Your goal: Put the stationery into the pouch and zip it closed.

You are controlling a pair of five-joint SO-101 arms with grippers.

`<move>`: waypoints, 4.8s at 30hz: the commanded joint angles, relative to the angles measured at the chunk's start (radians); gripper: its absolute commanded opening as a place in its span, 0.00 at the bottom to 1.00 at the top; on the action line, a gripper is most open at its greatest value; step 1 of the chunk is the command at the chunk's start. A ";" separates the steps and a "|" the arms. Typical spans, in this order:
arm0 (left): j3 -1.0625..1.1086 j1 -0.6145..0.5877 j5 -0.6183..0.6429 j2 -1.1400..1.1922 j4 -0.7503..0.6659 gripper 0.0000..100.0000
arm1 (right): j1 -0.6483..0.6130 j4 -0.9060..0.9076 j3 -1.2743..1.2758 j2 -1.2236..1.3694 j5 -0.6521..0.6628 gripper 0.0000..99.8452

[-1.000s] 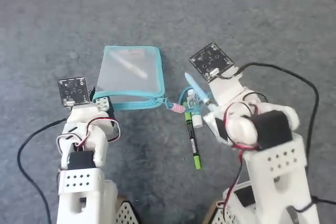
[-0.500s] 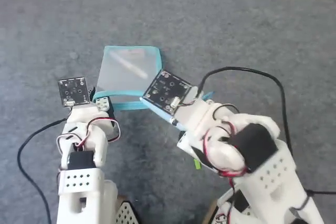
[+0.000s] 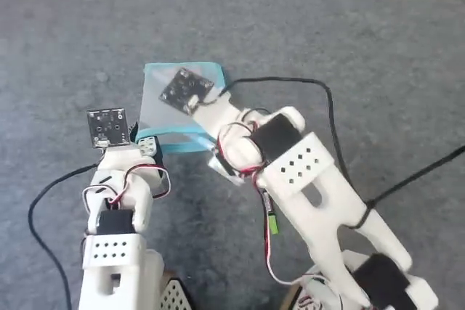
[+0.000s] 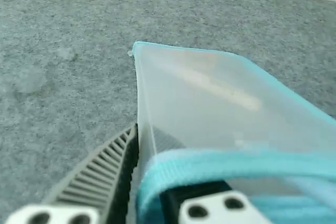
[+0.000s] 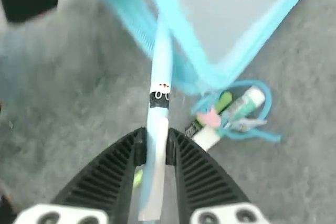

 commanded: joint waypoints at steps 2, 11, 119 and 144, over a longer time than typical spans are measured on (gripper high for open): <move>-0.015 0.009 -0.008 0.008 -0.040 0.01 | -0.001 -0.061 -0.144 0.035 -0.043 0.01; -0.015 0.009 -0.008 0.008 -0.037 0.01 | -0.005 -0.180 -0.161 0.113 -0.043 0.16; -0.015 0.008 -0.044 0.008 -0.037 0.01 | 0.260 -0.753 0.953 -0.317 -0.155 0.25; -0.013 0.008 -0.043 0.008 -0.037 0.01 | 0.260 -0.987 0.910 -0.005 -0.196 0.04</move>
